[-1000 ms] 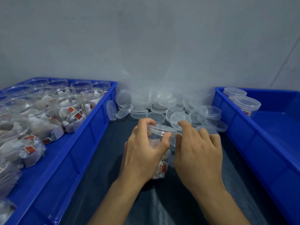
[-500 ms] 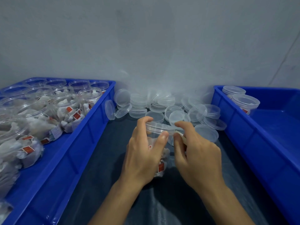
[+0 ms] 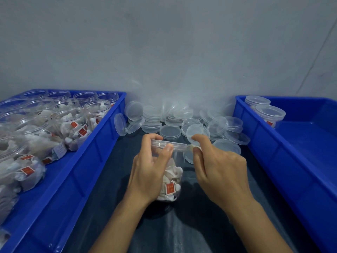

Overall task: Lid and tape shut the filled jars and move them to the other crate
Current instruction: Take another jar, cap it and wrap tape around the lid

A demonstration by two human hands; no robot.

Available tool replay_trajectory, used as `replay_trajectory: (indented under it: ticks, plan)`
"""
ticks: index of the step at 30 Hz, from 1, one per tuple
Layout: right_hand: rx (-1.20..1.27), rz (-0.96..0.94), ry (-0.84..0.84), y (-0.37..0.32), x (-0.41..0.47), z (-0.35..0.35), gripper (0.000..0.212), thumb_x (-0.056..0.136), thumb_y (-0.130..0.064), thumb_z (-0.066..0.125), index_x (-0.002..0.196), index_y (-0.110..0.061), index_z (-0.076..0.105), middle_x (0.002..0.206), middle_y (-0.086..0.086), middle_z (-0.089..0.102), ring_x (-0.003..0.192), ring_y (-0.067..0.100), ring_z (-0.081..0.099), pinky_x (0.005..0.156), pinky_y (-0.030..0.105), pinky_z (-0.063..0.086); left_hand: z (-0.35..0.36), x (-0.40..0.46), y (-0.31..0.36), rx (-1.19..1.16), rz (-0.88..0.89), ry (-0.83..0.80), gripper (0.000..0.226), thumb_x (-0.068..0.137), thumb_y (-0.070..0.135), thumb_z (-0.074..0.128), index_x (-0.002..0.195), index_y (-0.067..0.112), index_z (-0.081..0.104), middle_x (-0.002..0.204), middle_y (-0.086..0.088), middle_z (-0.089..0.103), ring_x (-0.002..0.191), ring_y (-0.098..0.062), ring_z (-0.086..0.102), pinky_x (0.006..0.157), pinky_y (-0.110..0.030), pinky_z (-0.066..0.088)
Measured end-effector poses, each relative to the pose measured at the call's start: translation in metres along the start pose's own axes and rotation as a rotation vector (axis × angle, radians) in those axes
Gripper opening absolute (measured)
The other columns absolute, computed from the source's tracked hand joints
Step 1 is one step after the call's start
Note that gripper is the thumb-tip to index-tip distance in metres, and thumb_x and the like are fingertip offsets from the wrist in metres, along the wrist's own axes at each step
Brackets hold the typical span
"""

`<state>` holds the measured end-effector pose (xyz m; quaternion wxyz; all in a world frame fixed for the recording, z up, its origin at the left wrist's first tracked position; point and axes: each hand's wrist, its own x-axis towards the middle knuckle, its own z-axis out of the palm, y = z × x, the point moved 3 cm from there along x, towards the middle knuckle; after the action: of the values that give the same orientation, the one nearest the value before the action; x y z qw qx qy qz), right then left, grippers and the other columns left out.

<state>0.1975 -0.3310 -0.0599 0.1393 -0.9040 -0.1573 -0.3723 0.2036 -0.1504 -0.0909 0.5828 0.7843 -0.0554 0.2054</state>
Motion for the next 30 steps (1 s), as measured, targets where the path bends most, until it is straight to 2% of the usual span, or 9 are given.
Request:
replay_trajectory:
  ticks: [5,8,11,15,17,21,23,27,30]
  plan:
    - [-0.016,0.044,-0.05,0.003,0.001,0.003,0.022,0.101,-0.03,0.051,0.114,-0.022,0.066,0.057,-0.01,0.06,0.041,0.019,0.052,0.046,0.021,0.01,-0.001,0.0,-0.002,-0.022,-0.002,-0.023,0.041,0.087,0.069,0.051,0.114,0.038,0.055,0.09,0.01,0.074,0.08,-0.01,0.071,0.066,-0.014,0.048]
    - [-0.03,0.026,-0.074,0.003,0.0,0.005,0.022,0.103,-0.032,0.047,0.115,-0.024,0.064,0.064,-0.009,0.066,0.046,0.021,0.056,0.045,0.027,0.016,0.0,0.001,-0.004,-0.067,-0.009,-0.03,0.043,0.087,0.068,0.051,0.115,0.036,0.056,0.091,0.011,0.074,0.084,-0.009,0.071,0.07,-0.014,0.05]
    - [-0.03,0.017,-0.099,0.003,-0.001,0.008,0.023,0.105,-0.034,0.041,0.114,-0.027,0.06,0.068,-0.01,0.067,0.049,0.021,0.057,0.047,0.03,0.024,0.002,0.001,-0.008,-0.15,-0.041,-0.056,0.042,0.086,0.067,0.054,0.115,0.037,0.058,0.093,0.004,0.074,0.088,-0.018,0.072,0.083,-0.039,0.059]
    - [-0.018,0.014,-0.117,0.003,-0.001,0.009,0.026,0.105,-0.036,0.038,0.117,-0.031,0.06,0.072,-0.012,0.067,0.055,0.017,0.059,0.049,0.03,0.025,0.006,0.001,-0.009,-0.281,-0.107,-0.098,0.039,0.086,0.063,0.059,0.115,0.037,0.06,0.099,-0.007,0.072,0.097,-0.037,0.072,0.091,-0.066,0.055]
    - [-0.015,0.014,-0.134,0.003,-0.001,0.008,0.028,0.105,-0.037,0.035,0.118,-0.034,0.059,0.073,-0.012,0.067,0.057,0.017,0.06,0.049,0.03,0.027,0.007,0.001,-0.011,-0.331,-0.142,-0.116,0.041,0.085,0.063,0.06,0.115,0.035,0.061,0.104,-0.017,0.069,0.096,-0.039,0.071,0.086,-0.065,0.056]
    - [0.012,0.008,-0.161,0.001,-0.002,0.009,0.032,0.104,-0.039,0.03,0.119,-0.034,0.058,0.075,-0.01,0.068,0.062,0.02,0.062,0.049,0.033,0.035,0.008,0.001,-0.014,-0.434,-0.218,-0.191,0.049,0.082,0.062,0.063,0.121,0.032,0.058,0.107,-0.028,0.066,0.081,-0.031,0.069,0.068,-0.044,0.057]
    - [0.031,0.004,-0.148,0.001,-0.002,0.009,0.032,0.103,-0.038,0.031,0.115,-0.031,0.06,0.075,-0.009,0.068,0.062,0.021,0.063,0.048,0.034,0.038,0.009,0.001,-0.017,-0.459,-0.252,-0.211,0.056,0.082,0.063,0.064,0.128,0.035,0.053,0.108,-0.028,0.067,0.082,-0.03,0.07,0.069,-0.045,0.06]
    - [0.064,0.016,-0.105,0.002,-0.005,0.006,0.033,0.105,-0.036,0.033,0.109,-0.027,0.064,0.076,-0.009,0.069,0.062,0.02,0.061,0.048,0.034,0.038,0.007,0.002,-0.018,-0.246,-0.182,-0.175,0.058,0.084,0.073,0.056,0.133,0.045,0.042,0.109,-0.005,0.075,0.104,-0.02,0.074,0.095,-0.051,0.057]
    - [0.055,0.025,-0.094,0.001,-0.006,0.006,0.033,0.107,-0.036,0.034,0.105,-0.025,0.065,0.079,-0.01,0.068,0.061,0.019,0.061,0.049,0.033,0.035,-0.001,0.004,-0.009,-0.05,-0.096,-0.01,0.051,0.084,0.073,0.055,0.121,0.04,0.049,0.104,0.004,0.07,0.097,-0.014,0.072,0.088,-0.05,0.059]
